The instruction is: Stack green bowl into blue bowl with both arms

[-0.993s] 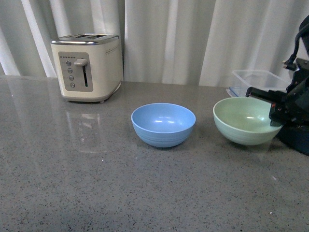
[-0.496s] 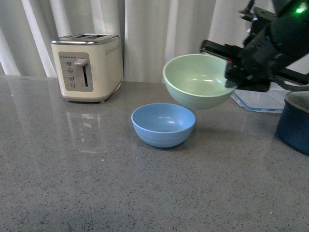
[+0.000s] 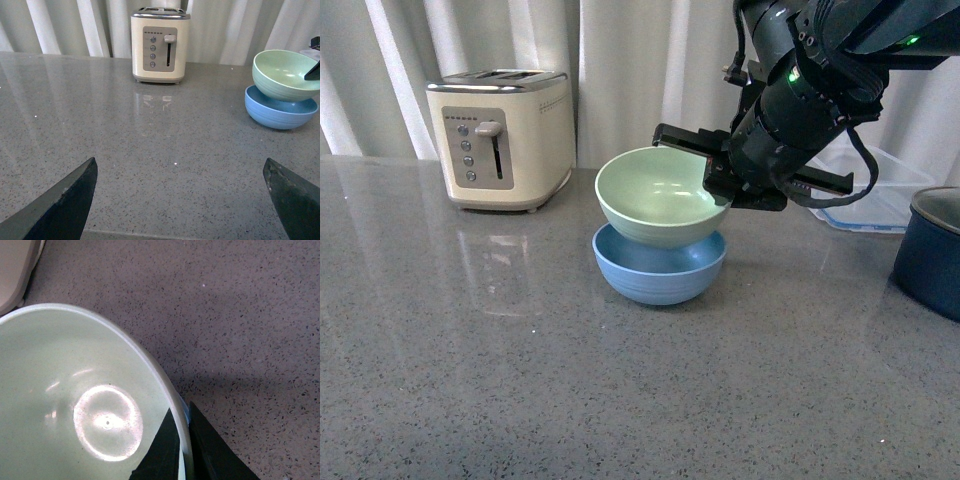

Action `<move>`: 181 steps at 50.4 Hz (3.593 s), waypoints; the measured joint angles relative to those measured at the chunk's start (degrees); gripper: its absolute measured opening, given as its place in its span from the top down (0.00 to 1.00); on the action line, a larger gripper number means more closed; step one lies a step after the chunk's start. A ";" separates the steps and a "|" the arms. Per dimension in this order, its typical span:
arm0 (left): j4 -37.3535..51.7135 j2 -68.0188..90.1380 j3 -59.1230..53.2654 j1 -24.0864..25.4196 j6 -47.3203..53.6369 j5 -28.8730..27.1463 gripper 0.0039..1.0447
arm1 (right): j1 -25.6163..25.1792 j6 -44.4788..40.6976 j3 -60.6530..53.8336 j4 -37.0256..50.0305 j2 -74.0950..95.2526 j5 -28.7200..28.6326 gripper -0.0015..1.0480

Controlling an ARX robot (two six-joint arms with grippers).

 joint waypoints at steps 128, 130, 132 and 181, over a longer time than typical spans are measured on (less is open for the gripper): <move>0.00 0.00 0.00 0.00 0.02 -0.13 0.06 | -19.87 -25.14 -92.76 47.89 -84.17 -5.16 0.99; 0.00 0.00 0.00 0.00 0.00 -0.13 0.06 | -19.87 -25.11 -92.76 46.86 -85.24 -5.16 0.99; 0.00 0.00 0.00 0.00 0.00 -0.13 0.06 | -19.87 -25.14 -92.76 45.51 -86.68 -5.16 0.99; 0.00 0.00 0.00 0.00 0.00 -0.13 0.06 | -19.87 -25.14 -92.78 24.87 -108.02 -5.18 0.99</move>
